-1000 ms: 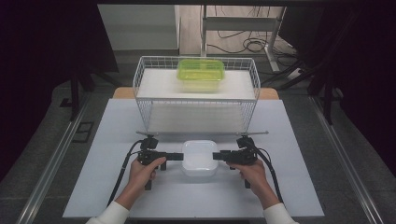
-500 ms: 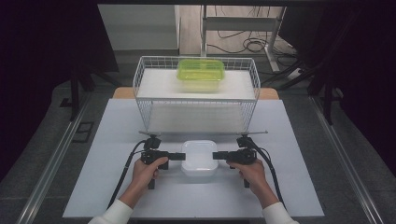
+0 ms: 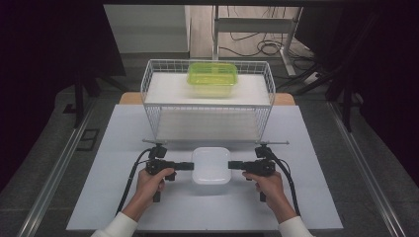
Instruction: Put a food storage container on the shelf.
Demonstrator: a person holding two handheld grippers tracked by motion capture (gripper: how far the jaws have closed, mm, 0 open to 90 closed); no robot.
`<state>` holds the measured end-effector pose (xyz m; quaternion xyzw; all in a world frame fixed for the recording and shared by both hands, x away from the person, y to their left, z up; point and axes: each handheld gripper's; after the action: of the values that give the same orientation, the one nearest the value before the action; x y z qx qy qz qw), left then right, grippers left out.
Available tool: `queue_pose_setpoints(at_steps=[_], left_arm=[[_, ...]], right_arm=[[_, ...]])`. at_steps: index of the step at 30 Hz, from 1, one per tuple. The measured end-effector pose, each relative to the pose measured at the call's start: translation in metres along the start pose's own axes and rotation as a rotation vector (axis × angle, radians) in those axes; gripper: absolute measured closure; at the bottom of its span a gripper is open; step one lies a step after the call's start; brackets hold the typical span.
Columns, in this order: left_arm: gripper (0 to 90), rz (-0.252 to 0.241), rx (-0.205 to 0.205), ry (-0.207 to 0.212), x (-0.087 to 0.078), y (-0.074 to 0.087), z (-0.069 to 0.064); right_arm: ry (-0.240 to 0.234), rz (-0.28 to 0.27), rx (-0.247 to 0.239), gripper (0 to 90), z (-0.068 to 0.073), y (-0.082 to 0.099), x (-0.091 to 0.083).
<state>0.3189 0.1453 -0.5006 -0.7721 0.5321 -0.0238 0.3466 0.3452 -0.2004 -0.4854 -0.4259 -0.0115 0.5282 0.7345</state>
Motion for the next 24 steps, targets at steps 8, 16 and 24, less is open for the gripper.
queue_pose_setpoints(at_steps=[8,16,24], left_arm=[[81.5,0.0,0.036,-0.015,-0.001,0.001,-0.002],[81.4,-0.016,0.075,-0.02,-0.006,-0.001,-0.009],[81.3,-0.054,0.143,-0.013,-0.016,-0.005,-0.023]], right_arm=[[-0.01,-0.006,-0.026,77.5,0.001,0.002,-0.002],[-0.026,-0.023,-0.06,78.0,0.007,0.0,-0.005],[-0.032,-0.068,-0.133,78.0,0.022,-0.005,-0.013]])
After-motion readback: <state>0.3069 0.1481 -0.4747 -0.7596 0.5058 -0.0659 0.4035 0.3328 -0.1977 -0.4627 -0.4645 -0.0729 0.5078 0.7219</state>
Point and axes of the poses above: each handheld gripper's, and its own axes: x roughly forward along the jaws, y roughly out of its underside, z roughly to its left, and after that the axes turned 12 degrees about -z, right-handed
